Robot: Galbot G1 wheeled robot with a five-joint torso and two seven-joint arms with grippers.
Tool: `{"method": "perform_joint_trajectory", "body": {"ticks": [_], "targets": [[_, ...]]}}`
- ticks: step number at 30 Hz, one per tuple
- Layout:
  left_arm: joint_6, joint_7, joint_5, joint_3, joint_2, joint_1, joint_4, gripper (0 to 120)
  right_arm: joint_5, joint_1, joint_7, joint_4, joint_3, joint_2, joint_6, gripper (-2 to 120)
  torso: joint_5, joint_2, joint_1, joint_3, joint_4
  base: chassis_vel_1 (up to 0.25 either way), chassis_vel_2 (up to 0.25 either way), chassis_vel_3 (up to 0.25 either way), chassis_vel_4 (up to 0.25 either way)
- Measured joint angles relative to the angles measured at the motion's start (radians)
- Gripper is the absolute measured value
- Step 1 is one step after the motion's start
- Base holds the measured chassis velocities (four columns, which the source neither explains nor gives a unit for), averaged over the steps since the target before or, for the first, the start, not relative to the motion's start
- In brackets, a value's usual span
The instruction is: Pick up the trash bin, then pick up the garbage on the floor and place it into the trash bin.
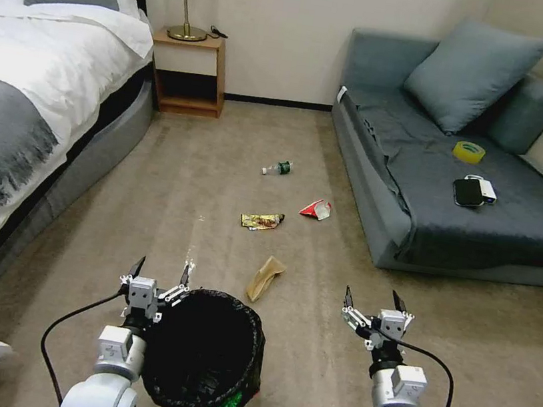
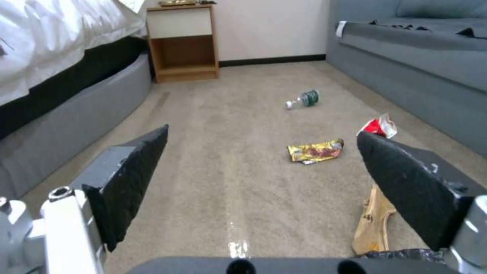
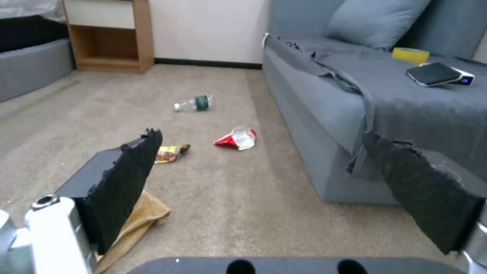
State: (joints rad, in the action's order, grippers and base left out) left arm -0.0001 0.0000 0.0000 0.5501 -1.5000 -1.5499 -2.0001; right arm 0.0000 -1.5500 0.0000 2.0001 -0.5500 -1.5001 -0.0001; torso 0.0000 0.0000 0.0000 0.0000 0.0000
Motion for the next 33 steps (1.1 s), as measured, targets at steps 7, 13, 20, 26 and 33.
{"method": "perform_joint_trajectory", "body": {"ticks": [7,13,20,26,33], "targets": [[0.000,0.000,0.000,0.000,0.000,0.000,0.000,100,0.000,0.000,0.000,0.000,0.000,0.000,0.000,100,0.0000,0.000,0.000,0.000,0.0000,0.000,0.000,0.000,0.000],[0.000,0.000,0.000,0.000,0.000,0.000,0.000,100,0.000,0.000,0.000,0.000,0.000,0.000,0.000,100,0.0000,0.000,0.000,0.000,0.0000,0.000,0.000,0.000,0.000],[0.000,0.000,0.000,0.000,0.000,0.000,0.000,100,0.000,0.000,0.000,0.000,0.000,0.000,0.000,100,0.0000,0.000,0.000,0.000,0.0000,0.000,0.000,0.000,0.000],[0.000,0.000,0.000,0.000,0.000,0.000,0.000,100,0.000,0.000,0.000,0.000,0.000,0.000,0.000,100,0.0000,0.000,0.000,0.000,0.0000,0.000,0.000,0.000,0.000],[0.005,-0.010,-0.012,0.000,-0.001,-0.037,-0.033,100,-0.021,-0.020,0.005,0.018,-0.002,-0.011,-0.010,100,-0.0002,0.000,0.000,0.000,0.0003,0.000,0.000,0.000,0.000]]}}
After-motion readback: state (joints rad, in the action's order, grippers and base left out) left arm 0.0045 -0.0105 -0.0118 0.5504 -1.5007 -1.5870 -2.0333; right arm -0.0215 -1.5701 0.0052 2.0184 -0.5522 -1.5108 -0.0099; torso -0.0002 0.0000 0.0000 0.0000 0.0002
